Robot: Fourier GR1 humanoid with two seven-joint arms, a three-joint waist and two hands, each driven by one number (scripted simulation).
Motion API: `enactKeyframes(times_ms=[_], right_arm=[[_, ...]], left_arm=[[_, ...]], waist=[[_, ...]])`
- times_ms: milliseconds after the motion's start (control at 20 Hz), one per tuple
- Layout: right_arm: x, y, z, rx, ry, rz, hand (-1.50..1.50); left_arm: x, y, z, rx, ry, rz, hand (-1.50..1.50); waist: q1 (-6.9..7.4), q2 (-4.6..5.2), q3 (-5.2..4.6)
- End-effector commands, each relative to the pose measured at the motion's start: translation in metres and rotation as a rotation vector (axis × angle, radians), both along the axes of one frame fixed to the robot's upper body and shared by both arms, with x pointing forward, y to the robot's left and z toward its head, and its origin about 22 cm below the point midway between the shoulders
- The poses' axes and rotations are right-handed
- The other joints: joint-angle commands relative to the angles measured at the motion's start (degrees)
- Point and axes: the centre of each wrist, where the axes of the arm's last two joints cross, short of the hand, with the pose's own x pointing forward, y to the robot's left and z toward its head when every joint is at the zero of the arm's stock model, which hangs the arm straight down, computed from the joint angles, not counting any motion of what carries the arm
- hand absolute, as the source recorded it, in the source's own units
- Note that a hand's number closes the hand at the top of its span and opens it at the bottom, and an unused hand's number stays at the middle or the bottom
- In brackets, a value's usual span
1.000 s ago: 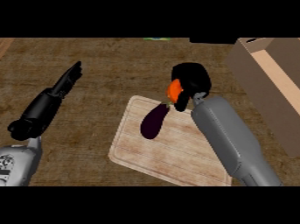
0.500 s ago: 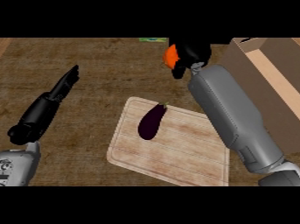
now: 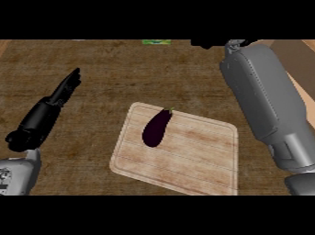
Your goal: Pick the squash from the cutting board and place it in the cardboard box
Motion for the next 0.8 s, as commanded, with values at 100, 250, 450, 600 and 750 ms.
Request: enactKeyframes(times_ms=[100, 250, 450, 600, 750], right_arm=[[0.008, -0.066, 0.016, 0.099, -0.07, -0.196, 1.5], [0.008, -0.11, 0.006, 0.091, -0.072, -0.235, 1.5], [0.006, -0.158, 0.022, -0.008, 0.027, -0.281, 1.5], [0.009, -0.176, 0.022, 0.007, 0.191, -0.283, 1.5], [0.008, -0.194, 0.004, 0.078, 0.352, -0.276, 1.5]], left_arm=[[0.006, -0.008, 0.006, -0.002, -0.005, -0.01, 0.0], [0.009, -0.011, 0.017, 0.008, -0.018, 0.014, 0.0], [0.003, 0.0, 0.004, 0.007, 0.008, 0.008, 0.0], [-0.004, -0.004, 0.01, -0.013, 0.001, -0.023, 0.0], [-0.007, -0.012, -0.017, -0.005, 0.0, -0.002, 0.0]], waist=[[-0.06, 0.17, 0.03], [0.1, 0.21, 0.05], [-0.03, 0.14, 0.02], [0.41, 0.05, 0.02], [0.25, 0.23, 0.0]])
